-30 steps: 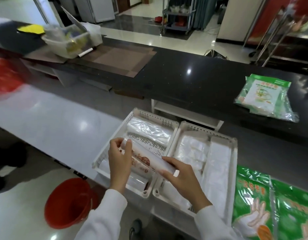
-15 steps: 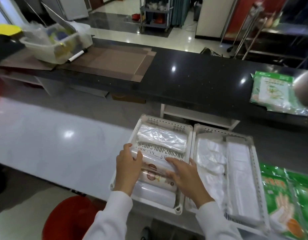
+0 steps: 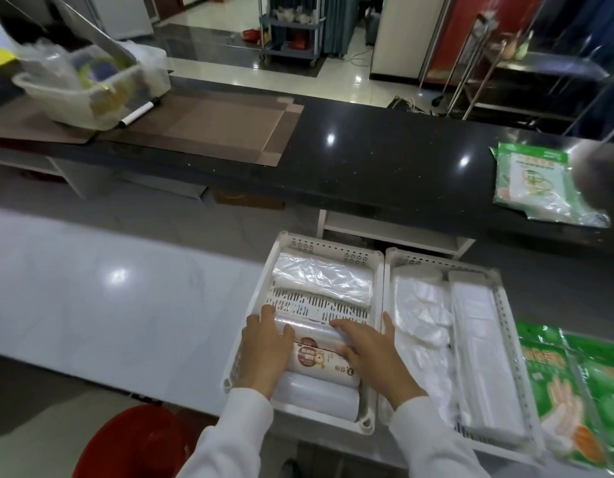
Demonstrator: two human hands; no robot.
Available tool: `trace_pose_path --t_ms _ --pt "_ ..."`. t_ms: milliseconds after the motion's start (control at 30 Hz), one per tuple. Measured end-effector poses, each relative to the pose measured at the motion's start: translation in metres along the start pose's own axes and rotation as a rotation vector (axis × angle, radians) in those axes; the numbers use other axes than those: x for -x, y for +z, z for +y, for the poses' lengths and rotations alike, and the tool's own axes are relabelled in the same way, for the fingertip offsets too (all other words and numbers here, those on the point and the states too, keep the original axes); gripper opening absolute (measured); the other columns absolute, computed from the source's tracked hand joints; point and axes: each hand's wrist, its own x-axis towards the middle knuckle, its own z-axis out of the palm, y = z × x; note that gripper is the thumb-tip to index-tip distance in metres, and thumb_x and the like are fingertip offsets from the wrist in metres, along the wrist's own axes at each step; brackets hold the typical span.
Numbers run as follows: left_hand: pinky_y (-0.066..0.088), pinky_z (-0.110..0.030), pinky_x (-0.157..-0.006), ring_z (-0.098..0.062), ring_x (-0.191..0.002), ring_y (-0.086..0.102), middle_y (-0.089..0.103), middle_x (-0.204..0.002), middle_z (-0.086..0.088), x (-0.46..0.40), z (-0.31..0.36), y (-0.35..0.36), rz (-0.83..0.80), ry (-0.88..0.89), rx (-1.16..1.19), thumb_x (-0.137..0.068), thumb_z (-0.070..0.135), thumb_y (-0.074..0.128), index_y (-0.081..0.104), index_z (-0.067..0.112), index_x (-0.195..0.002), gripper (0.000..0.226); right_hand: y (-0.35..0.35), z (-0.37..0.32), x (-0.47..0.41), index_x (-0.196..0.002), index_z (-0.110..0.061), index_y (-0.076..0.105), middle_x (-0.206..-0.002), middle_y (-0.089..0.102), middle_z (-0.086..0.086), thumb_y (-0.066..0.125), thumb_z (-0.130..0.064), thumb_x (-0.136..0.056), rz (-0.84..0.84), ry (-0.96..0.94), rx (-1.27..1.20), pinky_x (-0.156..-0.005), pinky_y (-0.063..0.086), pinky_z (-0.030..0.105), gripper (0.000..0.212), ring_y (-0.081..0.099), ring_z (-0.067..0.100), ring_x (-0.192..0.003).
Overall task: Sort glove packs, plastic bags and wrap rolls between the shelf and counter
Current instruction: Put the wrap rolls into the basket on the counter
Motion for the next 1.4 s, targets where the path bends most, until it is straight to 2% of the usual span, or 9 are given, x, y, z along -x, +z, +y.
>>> trace_pose_path --t_ms 233,400,467,500,533,600,767,1133,1400 --pt "0.057 -0.034 -0.097 -0.015 -0.119 0.056 0.050 -0.134 0.005 0.013 -0.007 0.003 0.071 0.153 -0.202 -0.100 0.036 0.062 0.044 0.035 -0.137 0.041 0.003 -0.001 0.000 -0.152 -0.041 0.043 -0.156 0.049 -0.019 0.054 -0.034 -0.107 -0.044 -0.011 0.023 -0.124 -0.022 0.054 0.047 0.044 0.004 -0.146" --pt "0.046 -0.023 -0.099 -0.011 -0.129 0.047 0.040 -0.144 0.008 0.016 -0.021 -0.014 -0.071 0.324 -0.236 -0.094 0.041 0.071 0.050 0.040 -0.131 0.042 0.009 -0.003 0.006 -0.152 -0.041 0.043 -0.162 0.039 -0.016 0.046 -0.036 -0.109 -0.005 -0.005 0.040 -0.127 -0.014 0.057 0.044 0.035 0.005 -0.151" --pt "0.028 -0.037 -0.120 -0.022 -0.151 0.028 0.026 -0.158 0.008 0.017 -0.030 -0.025 -0.167 0.365 -0.375 -0.085 0.060 0.074 0.045 0.046 -0.138 0.062 0.012 -0.005 0.008 -0.152 -0.041 0.044 -0.161 0.041 -0.017 0.045 -0.036 -0.109 0.011 -0.009 0.031 -0.128 -0.012 0.056 0.043 0.034 0.004 -0.151" --pt "0.005 -0.049 -0.126 -0.026 -0.159 0.008 0.012 -0.167 0.008 0.019 -0.036 -0.030 -0.200 0.385 -0.515 -0.080 0.072 0.070 0.037 0.049 -0.145 0.077 0.013 -0.005 0.009 -0.152 -0.041 0.044 -0.160 0.041 -0.017 0.045 -0.036 -0.109 0.016 -0.009 0.028 -0.128 -0.013 0.055 0.043 0.034 0.004 -0.151" --pt "-0.016 -0.055 -0.121 -0.026 -0.160 -0.010 -0.004 -0.171 0.010 0.020 -0.042 -0.035 -0.230 0.400 -0.632 -0.075 0.082 0.065 0.028 0.052 -0.151 0.090 0.014 -0.005 0.010 -0.152 -0.041 0.043 -0.160 0.042 -0.018 0.044 -0.036 -0.109 0.020 -0.006 0.024 -0.128 -0.013 0.054 0.043 0.033 0.004 -0.151" --pt "-0.028 -0.057 -0.115 -0.022 -0.156 -0.026 -0.020 -0.170 0.013 0.023 -0.053 -0.042 -0.320 0.399 -0.684 -0.067 0.089 0.064 0.014 0.056 -0.155 0.107 0.016 -0.005 0.012 -0.153 -0.041 0.042 -0.160 0.043 -0.018 0.044 -0.036 -0.110 0.023 -0.003 0.021 -0.128 -0.013 0.053 0.044 0.033 0.003 -0.151" --pt "-0.019 -0.058 -0.122 -0.014 -0.147 -0.042 -0.040 -0.158 0.021 0.030 -0.065 -0.044 -0.456 0.355 -0.647 -0.063 0.074 0.082 -0.006 0.064 -0.153 0.126 0.021 -0.002 0.017 -0.151 -0.042 0.043 -0.162 0.037 -0.017 0.047 -0.037 -0.109 0.032 0.003 0.023 -0.129 -0.010 0.053 0.043 0.030 0.005 -0.153" --pt "0.019 -0.056 -0.128 -0.013 -0.156 0.017 0.018 -0.166 0.015 0.028 -0.055 -0.035 -0.247 0.493 -0.501 -0.071 0.059 0.087 0.033 0.048 -0.150 0.097 0.021 0.003 0.026 -0.149 -0.037 0.049 -0.164 0.036 -0.016 0.050 -0.032 -0.109 0.083 0.007 -0.013 -0.129 -0.007 0.051 0.041 0.026 0.005 -0.155" --pt "0.008 -0.057 -0.129 -0.016 -0.158 0.013 0.016 -0.169 0.011 0.020 -0.051 -0.032 -0.255 0.472 -0.483 -0.073 0.056 0.087 0.028 0.045 -0.154 0.101 0.023 0.011 0.022 -0.145 -0.040 0.051 -0.165 0.033 -0.019 0.054 -0.035 -0.107 0.082 0.021 -0.053 -0.128 -0.001 0.051 0.039 0.022 0.003 -0.155"
